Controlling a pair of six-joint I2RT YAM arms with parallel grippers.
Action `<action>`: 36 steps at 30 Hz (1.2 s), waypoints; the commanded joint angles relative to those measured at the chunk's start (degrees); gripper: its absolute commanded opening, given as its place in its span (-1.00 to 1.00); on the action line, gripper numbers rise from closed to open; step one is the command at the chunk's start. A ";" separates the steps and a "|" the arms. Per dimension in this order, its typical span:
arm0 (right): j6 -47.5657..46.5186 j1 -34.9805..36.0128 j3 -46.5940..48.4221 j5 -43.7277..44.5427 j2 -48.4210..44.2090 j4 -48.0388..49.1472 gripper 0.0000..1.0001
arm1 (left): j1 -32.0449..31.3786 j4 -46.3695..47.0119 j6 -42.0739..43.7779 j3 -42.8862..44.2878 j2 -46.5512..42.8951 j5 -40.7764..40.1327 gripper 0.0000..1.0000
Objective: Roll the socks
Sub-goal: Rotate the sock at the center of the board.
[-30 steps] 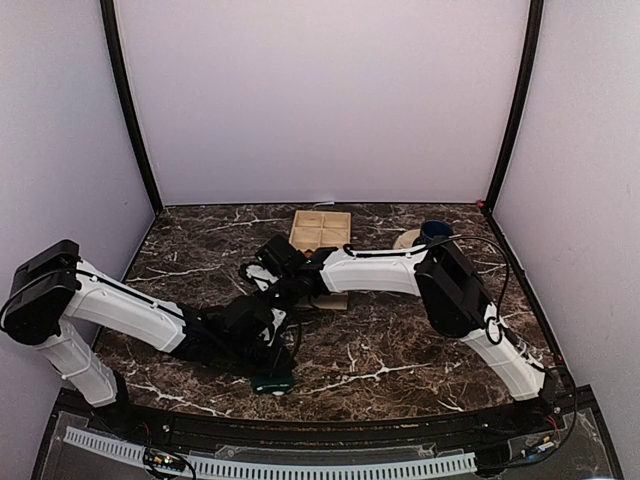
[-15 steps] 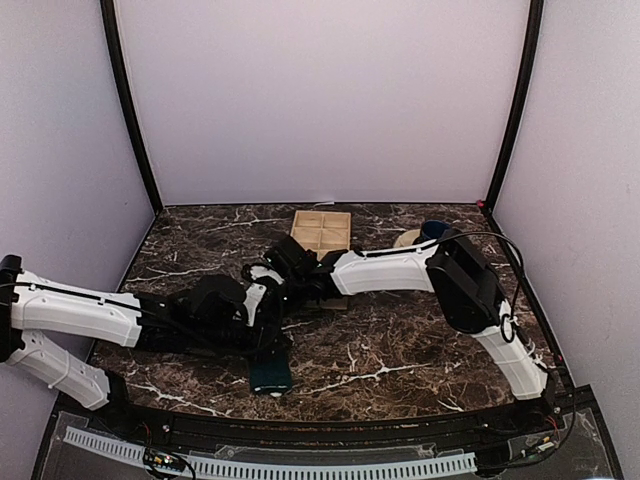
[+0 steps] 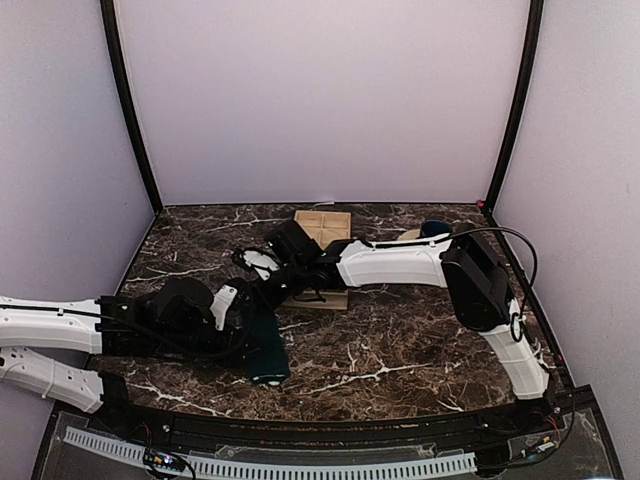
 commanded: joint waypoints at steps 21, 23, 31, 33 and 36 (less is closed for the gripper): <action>5.99 -1.01 10.69 -4.00 8.00 -12.23 0.28 | 0.00 -8.11 -0.90 -3.84 -9.09 -6.78 -0.17; 6.79 -1.20 10.16 -5.13 7.93 -11.89 0.33 | -0.09 -8.17 -0.90 -3.79 -9.08 -7.18 -0.19; 9.45 -1.73 3.76 -7.63 3.65 -5.11 0.44 | -0.05 -7.30 0.22 -3.80 -8.15 -8.81 -0.22; 9.59 -1.89 3.89 -8.21 3.37 -4.91 0.46 | -0.05 -7.38 0.31 -3.42 -7.01 -11.00 -0.22; 9.68 -1.91 2.47 -7.93 2.07 -3.37 1.00 | -0.05 -8.20 -1.74 -2.28 -5.04 -17.27 -0.22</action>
